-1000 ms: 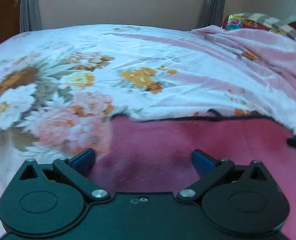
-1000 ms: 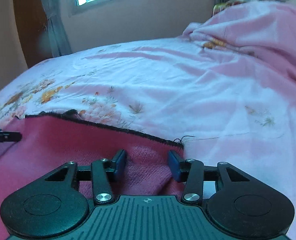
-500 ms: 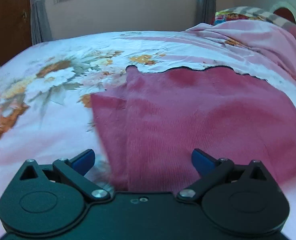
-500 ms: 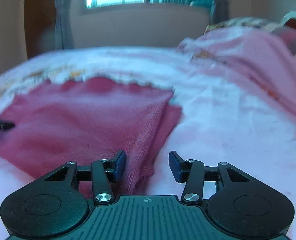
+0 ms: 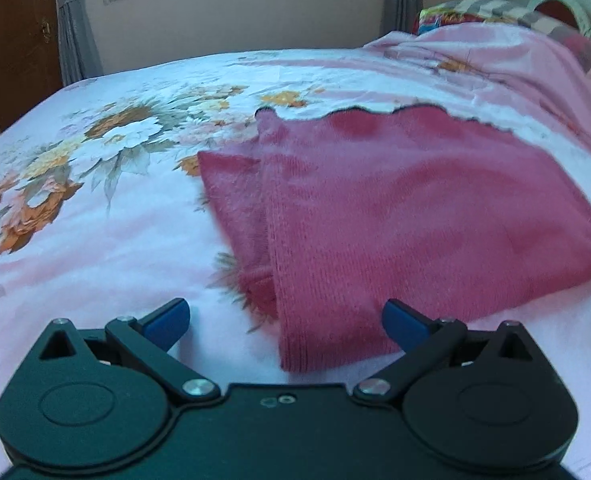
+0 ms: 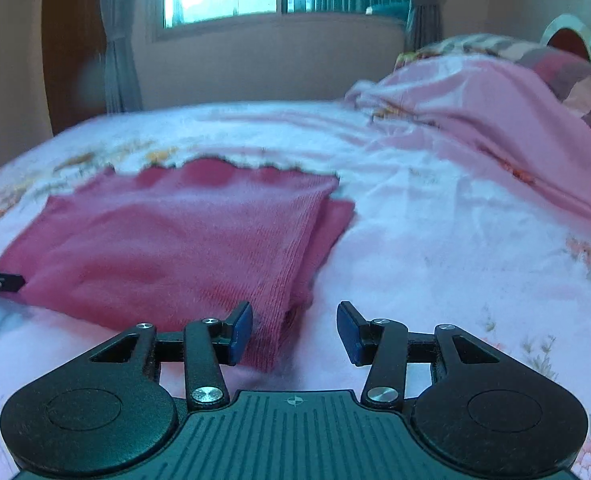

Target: Fold small clothes

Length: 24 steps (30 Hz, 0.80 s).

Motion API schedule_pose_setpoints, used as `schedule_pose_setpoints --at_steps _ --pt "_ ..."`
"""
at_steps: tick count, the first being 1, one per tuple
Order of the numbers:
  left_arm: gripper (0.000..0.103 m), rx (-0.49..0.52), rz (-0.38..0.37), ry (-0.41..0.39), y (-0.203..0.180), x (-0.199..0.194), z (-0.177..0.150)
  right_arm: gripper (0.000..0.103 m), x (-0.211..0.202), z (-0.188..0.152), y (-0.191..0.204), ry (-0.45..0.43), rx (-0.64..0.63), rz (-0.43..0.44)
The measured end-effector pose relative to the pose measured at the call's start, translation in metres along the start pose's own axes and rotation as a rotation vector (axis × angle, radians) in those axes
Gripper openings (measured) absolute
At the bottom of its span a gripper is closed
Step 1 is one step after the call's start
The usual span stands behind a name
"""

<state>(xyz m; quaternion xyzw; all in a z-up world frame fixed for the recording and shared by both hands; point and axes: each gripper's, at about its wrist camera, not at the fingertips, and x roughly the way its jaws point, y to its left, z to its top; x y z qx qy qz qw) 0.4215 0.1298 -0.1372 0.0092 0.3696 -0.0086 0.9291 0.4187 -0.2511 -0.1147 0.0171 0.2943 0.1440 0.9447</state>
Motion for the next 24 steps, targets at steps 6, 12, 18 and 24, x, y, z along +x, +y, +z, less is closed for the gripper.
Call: schedule_pose_setpoints --at_steps 6,12,18,24 --pt "0.100 -0.292 -0.343 -0.019 0.071 0.042 0.018 0.047 -0.001 0.012 -0.019 -0.070 0.076 0.042" --pt "0.099 -0.451 -0.592 -0.015 0.111 0.090 0.036 0.047 0.011 0.013 -0.029 -0.076 0.089 0.060" --pt "0.097 -0.395 -0.680 -0.018 0.106 0.106 0.044 0.047 0.023 0.008 -0.052 -0.083 0.192 0.068" --pt "0.029 -0.458 -0.720 0.021 0.109 0.119 0.038 0.047 0.022 0.003 -0.060 -0.081 0.225 0.084"
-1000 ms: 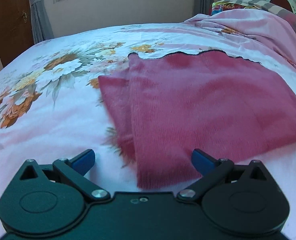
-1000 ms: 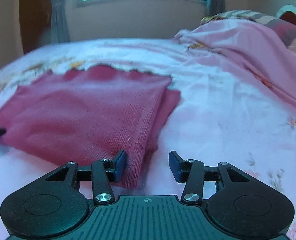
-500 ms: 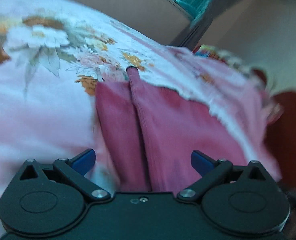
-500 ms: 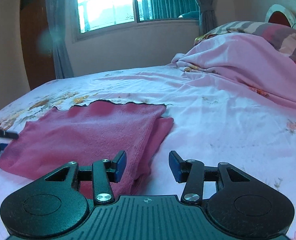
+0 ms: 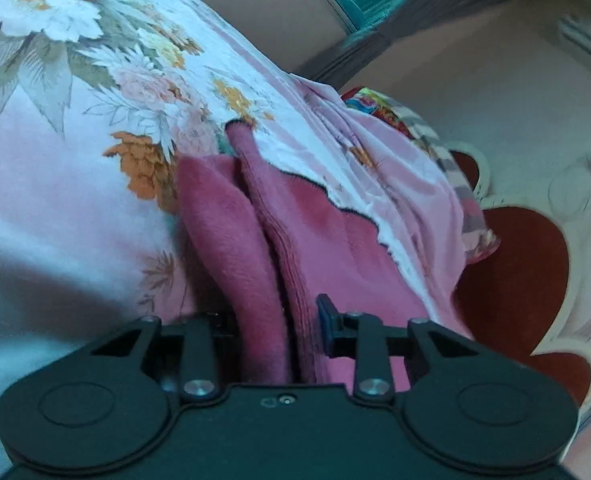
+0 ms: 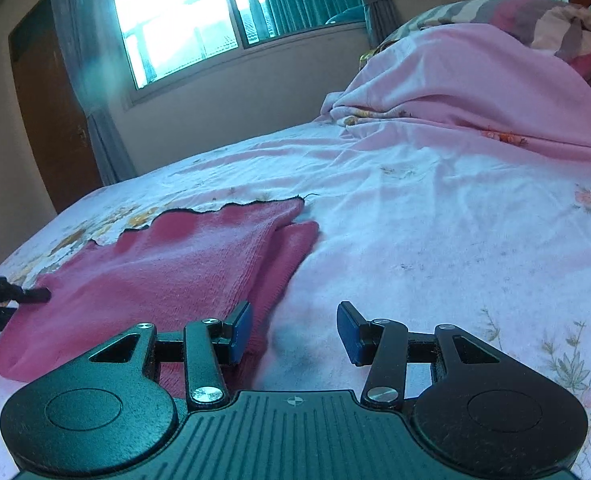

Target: Fold small clothes

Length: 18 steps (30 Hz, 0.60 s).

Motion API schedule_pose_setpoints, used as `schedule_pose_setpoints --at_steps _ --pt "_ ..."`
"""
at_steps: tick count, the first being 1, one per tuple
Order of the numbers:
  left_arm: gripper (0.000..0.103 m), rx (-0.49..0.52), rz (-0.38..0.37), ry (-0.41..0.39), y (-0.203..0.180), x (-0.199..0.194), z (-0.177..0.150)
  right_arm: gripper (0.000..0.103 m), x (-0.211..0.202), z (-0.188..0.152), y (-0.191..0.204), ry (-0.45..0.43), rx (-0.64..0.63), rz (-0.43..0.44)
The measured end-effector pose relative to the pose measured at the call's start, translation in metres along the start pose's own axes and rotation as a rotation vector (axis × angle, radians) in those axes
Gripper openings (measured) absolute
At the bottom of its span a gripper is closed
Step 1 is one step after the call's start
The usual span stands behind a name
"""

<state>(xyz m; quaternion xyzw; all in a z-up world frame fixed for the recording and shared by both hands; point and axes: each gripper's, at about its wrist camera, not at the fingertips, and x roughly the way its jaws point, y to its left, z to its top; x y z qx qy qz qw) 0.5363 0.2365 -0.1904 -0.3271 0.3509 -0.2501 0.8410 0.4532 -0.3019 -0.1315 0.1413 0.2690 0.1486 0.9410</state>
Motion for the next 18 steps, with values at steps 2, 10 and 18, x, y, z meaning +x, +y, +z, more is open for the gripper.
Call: schedule_pose_setpoints --at_steps 2,10,18 --pt "0.032 -0.013 0.002 -0.018 0.000 0.001 -0.001 0.047 -0.001 -0.001 -0.002 -0.005 0.005 0.015" --pt "0.025 -0.071 0.009 -0.036 0.010 0.001 -0.001 0.047 -0.018 0.007 -0.031 -0.058 0.073 -0.086" --pt "0.019 0.077 0.222 -0.021 -0.029 0.006 0.002 0.055 -0.021 0.008 -0.086 0.001 -0.088 -0.504"
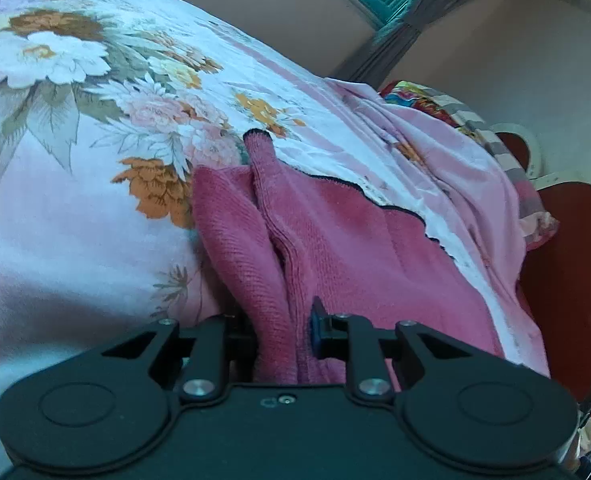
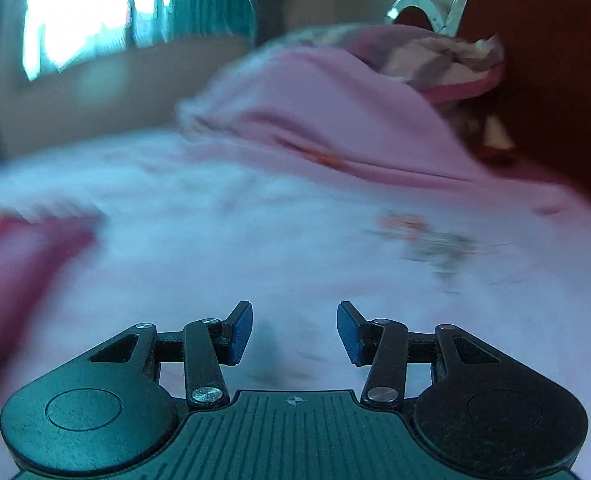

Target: Fold small clothes

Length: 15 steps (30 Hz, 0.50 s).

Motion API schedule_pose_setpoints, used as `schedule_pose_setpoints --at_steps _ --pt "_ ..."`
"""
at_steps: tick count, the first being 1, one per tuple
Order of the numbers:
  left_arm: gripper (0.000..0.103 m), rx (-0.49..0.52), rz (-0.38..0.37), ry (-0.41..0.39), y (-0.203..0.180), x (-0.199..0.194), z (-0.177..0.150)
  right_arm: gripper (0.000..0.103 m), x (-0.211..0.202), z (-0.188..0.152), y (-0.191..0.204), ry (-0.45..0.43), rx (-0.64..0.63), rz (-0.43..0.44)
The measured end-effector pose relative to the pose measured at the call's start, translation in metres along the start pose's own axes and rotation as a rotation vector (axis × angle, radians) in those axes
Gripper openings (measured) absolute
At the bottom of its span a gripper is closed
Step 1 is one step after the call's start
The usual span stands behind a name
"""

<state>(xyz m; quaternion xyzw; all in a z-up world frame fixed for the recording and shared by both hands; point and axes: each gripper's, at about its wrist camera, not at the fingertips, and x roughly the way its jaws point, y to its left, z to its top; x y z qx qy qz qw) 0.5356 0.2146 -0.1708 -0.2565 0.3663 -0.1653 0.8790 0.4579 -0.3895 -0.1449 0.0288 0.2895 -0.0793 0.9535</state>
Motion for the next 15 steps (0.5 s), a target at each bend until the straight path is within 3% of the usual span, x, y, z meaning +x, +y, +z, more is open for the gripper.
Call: schedule_pose_setpoints --at_steps 1,2,4,7,15 --pt "0.019 0.008 0.015 0.000 -0.005 -0.001 0.001 0.074 0.010 -0.005 -0.004 0.032 -0.005 -0.030" --pt "0.018 0.021 0.036 -0.003 -0.011 -0.003 0.001 0.077 0.016 -0.010 -0.013 0.046 0.043 -0.023" --pt "0.018 0.034 0.068 -0.008 -0.020 -0.006 0.002 0.077 0.019 -0.013 -0.024 0.045 0.107 0.012" --pt "0.018 0.061 0.108 -0.022 -0.040 -0.011 0.007 0.078 0.017 -0.015 -0.018 0.036 0.074 -0.006" --pt "0.018 0.197 0.157 -0.032 -0.145 -0.009 0.027 0.079 0.018 -0.012 -0.027 0.033 0.121 0.032"
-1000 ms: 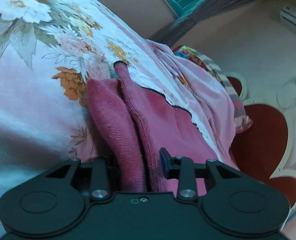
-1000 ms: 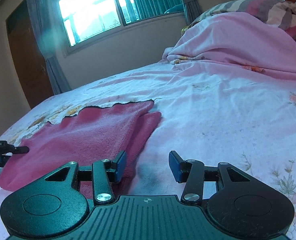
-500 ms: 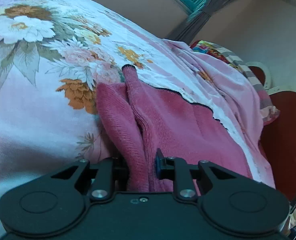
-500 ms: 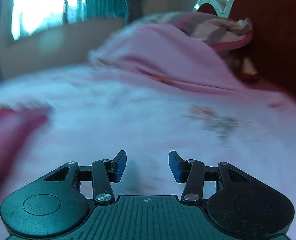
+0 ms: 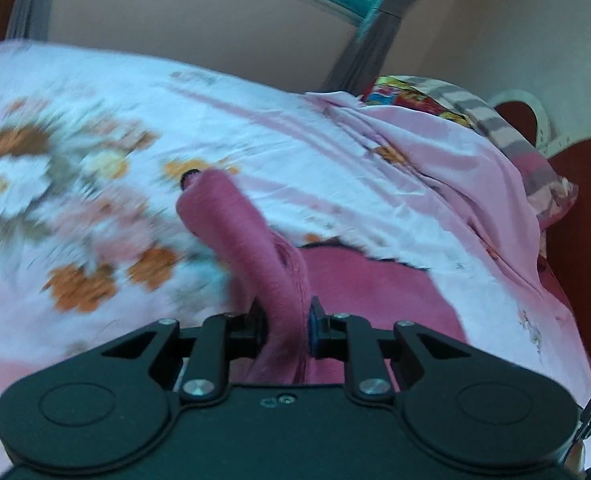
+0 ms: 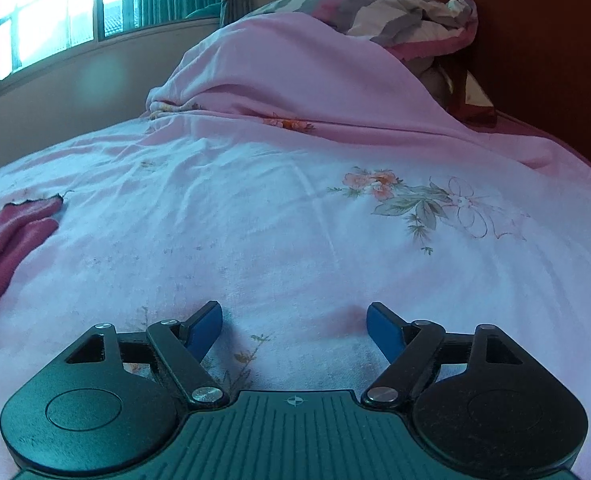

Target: Fold small clothes

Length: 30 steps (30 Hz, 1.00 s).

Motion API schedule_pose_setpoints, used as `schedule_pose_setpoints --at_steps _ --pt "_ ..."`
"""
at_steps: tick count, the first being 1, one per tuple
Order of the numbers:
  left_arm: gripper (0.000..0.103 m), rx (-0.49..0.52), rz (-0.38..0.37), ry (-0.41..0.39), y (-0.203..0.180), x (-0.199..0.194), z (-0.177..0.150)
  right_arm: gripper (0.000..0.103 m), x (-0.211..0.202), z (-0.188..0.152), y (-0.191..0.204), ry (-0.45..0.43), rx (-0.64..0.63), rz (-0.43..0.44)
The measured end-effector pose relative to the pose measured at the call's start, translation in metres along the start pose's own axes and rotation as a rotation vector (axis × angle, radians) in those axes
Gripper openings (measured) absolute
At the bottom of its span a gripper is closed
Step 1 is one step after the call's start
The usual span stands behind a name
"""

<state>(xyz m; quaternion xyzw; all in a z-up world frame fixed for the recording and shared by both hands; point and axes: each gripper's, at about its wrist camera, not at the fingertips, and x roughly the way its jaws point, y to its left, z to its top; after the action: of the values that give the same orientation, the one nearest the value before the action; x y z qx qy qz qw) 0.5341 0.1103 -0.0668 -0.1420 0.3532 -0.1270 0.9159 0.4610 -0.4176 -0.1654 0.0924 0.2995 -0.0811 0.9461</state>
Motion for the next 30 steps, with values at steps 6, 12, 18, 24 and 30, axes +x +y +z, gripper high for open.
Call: schedule_pose_setpoints --at_steps 6,12,18,24,30 --pt "0.018 0.083 0.058 0.032 -0.079 0.031 0.008 0.080 -0.003 -0.002 -0.006 -0.010 0.033 0.032" --pt "0.012 0.152 0.149 0.062 -0.144 0.069 -0.008 0.081 -0.005 -0.003 -0.014 -0.026 0.084 0.074" --pt "0.025 0.222 0.226 0.159 -0.191 0.119 -0.048 0.082 -0.008 -0.004 -0.022 -0.038 0.134 0.114" --pt "0.090 0.301 0.031 0.103 -0.221 0.113 -0.069 0.082 -0.008 -0.004 -0.027 -0.037 0.167 0.136" --pt "0.095 0.157 -0.125 -0.115 -0.178 0.001 -0.055 0.082 -0.010 -0.004 -0.030 -0.045 0.189 0.148"
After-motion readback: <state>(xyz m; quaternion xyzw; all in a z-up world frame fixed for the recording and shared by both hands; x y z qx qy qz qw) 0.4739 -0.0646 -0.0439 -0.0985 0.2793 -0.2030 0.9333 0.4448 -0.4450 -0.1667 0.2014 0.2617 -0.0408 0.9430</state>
